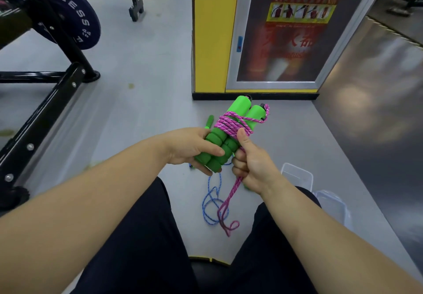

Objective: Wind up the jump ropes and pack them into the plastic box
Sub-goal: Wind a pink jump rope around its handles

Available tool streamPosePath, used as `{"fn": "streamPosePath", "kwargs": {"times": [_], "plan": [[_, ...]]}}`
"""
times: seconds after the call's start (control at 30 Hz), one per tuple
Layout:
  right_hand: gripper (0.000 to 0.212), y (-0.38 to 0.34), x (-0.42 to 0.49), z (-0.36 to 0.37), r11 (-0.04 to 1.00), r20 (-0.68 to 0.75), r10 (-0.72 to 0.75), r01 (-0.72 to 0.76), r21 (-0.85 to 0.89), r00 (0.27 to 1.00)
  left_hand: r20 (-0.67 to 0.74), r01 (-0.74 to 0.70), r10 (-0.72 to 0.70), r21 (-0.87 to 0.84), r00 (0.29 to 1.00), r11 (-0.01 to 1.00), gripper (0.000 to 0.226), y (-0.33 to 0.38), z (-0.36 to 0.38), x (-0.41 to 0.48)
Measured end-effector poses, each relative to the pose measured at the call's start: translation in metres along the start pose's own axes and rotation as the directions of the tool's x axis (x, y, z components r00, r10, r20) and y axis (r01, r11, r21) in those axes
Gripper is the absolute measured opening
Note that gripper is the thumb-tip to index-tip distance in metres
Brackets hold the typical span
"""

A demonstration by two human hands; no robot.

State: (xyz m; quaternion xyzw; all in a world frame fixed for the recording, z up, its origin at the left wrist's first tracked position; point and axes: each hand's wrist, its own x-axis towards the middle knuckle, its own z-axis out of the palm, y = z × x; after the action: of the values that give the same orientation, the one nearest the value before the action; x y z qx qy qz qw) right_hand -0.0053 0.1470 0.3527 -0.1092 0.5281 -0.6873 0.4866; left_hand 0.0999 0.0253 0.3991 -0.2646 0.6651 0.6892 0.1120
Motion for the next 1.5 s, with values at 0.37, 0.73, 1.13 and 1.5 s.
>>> {"fn": "streamPosePath", "kwargs": {"times": [0.37, 0.73, 1.13, 1.5], "plan": [[0.037, 0.002, 0.001, -0.002, 0.992, -0.068, 0.039, -0.030, 0.119, 0.997, -0.073, -0.064, 0.056, -0.124, 0.996, 0.990, 0.037, -0.010, 0.009, 0.006], [0.039, 0.001, 0.007, -0.003, 0.991, -0.081, 0.068, -0.076, -0.111, 0.994, -0.284, -0.139, 0.081, -0.192, 0.956, 0.972, 0.022, -0.017, 0.013, 0.011], [0.033, -0.053, -0.014, 0.000, -0.214, 0.279, -0.002, 0.272, -0.938, 0.960, -0.294, 0.183, 0.359, 0.933, 0.886, 0.311, 0.029, -0.030, -0.010, 0.021], [0.010, -0.096, 0.009, -0.035, 0.561, 0.405, 0.102, 0.284, -0.777, 0.909, 0.089, -0.448, 0.465, 0.472, 0.881, 0.759, 0.034, -0.005, 0.014, -0.017]]}}
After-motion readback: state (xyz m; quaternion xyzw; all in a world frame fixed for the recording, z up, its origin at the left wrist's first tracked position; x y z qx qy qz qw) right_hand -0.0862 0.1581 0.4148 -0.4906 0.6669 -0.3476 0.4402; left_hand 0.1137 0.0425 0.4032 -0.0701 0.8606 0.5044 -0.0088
